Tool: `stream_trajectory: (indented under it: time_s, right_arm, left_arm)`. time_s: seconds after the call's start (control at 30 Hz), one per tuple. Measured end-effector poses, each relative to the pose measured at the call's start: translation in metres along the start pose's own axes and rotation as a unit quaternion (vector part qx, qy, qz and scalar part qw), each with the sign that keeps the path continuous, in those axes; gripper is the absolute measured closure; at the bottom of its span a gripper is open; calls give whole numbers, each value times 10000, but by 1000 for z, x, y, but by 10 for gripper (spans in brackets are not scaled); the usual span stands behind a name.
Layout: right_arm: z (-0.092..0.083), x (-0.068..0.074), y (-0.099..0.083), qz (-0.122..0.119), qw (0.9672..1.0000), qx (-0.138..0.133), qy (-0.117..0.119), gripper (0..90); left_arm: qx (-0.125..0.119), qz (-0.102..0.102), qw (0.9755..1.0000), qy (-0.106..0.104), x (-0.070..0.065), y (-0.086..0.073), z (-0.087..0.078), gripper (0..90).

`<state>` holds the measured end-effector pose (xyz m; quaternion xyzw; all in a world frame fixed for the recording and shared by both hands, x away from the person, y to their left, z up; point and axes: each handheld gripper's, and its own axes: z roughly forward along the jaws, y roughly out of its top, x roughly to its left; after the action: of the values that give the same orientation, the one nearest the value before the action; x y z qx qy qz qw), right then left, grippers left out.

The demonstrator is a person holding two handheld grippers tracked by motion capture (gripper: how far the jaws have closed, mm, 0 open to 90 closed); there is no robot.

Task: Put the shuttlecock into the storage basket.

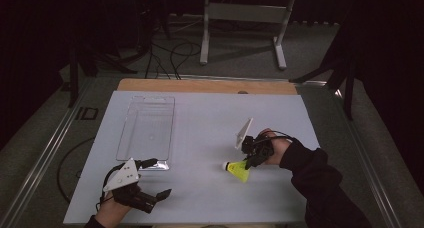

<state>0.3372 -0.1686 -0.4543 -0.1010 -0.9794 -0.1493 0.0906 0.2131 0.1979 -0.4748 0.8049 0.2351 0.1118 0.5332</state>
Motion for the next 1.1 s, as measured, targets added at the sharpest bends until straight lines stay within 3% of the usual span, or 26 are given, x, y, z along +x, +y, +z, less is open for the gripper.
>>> stream_trajectory:
  time_s: [0.17,0.3,0.4,0.43,0.63,0.73,0.77,0.8,0.93,1.0,1.1]
  right_arm:
    - [-3,2,4,-172,9998,-38,41,894]
    - [-3,5,8,-268,9995,-3,155,894]
    - [-3,7,10,-326,9993,-35,186,895]
    - [-3,9,11,-417,9989,-61,201,895]
    - [-4,14,15,-558,9981,-113,234,895]
    - [-6,16,15,-652,9975,-155,221,895]
    - [-6,16,15,-652,9975,-155,221,895]
    - [-7,17,15,-630,9976,-164,221,895]
    - [-9,19,16,-682,9972,-198,245,895]
    - [-10,20,16,-680,9971,-193,274,895]
    - [-10,21,17,-679,9971,-180,303,895]
  left_arm:
    - [254,188,9994,-133,2,15,3,2]
    - [594,500,9964,-325,4,33,11,2]
    - [624,538,9959,-382,4,37,12,2]
    - [768,628,9934,-577,5,49,19,2]
    - [1102,757,9861,-982,5,68,30,2]
    - [1309,793,9802,-1257,6,75,37,2]
    - [1309,793,9802,-1257,6,75,37,2]
    - [1415,819,9769,-1379,5,79,42,2]
    - [1660,1037,9698,-1453,3,85,51,2]
    - [1777,1063,9648,-1619,3,89,55,2]
    - [1882,1035,9600,-1798,2,95,63,2]
